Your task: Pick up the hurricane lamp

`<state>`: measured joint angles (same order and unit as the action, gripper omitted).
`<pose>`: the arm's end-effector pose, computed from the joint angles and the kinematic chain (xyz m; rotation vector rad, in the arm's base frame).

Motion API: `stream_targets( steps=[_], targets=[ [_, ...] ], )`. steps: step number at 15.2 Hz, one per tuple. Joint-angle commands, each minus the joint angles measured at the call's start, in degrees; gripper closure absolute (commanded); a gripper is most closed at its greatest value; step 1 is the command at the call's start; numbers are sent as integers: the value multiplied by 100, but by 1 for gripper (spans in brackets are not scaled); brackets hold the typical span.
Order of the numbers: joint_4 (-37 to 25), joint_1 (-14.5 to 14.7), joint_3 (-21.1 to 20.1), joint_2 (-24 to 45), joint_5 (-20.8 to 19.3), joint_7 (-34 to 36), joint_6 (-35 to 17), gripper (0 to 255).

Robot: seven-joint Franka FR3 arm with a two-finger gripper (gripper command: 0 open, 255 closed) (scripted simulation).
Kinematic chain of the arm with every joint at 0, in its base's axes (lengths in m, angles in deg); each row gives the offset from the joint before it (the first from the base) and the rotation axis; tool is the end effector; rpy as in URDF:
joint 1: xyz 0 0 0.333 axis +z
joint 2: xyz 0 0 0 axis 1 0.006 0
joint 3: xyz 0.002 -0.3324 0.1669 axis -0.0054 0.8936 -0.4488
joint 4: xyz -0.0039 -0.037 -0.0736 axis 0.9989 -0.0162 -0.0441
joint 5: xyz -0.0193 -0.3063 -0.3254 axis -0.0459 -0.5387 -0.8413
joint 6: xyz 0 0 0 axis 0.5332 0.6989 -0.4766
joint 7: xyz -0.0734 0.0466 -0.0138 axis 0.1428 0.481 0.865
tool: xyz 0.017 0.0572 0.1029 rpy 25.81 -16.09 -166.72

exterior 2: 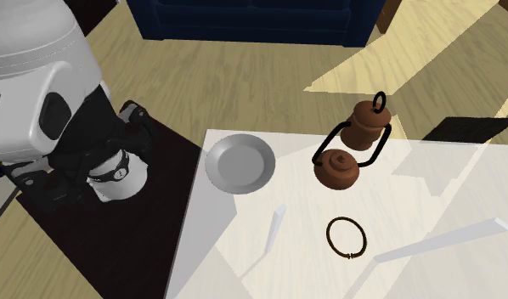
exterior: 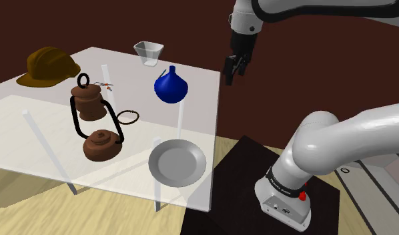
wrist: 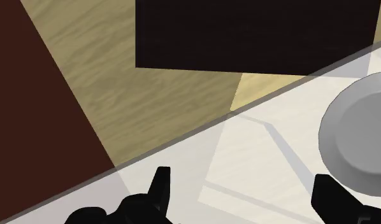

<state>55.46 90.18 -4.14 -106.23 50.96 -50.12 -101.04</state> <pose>0.3371 0.0004 0.5715 3.0170 0.0123 -0.0529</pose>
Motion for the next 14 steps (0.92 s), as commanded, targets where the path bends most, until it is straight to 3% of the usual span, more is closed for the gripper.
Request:
stream_targets(
  steps=[1, 14],
  targets=[
    [0, 0, 0, 0, 0, 0, 0, 0],
    [-204, 775, -482, 1561, 630, -140, -2267, 0]
  ],
)
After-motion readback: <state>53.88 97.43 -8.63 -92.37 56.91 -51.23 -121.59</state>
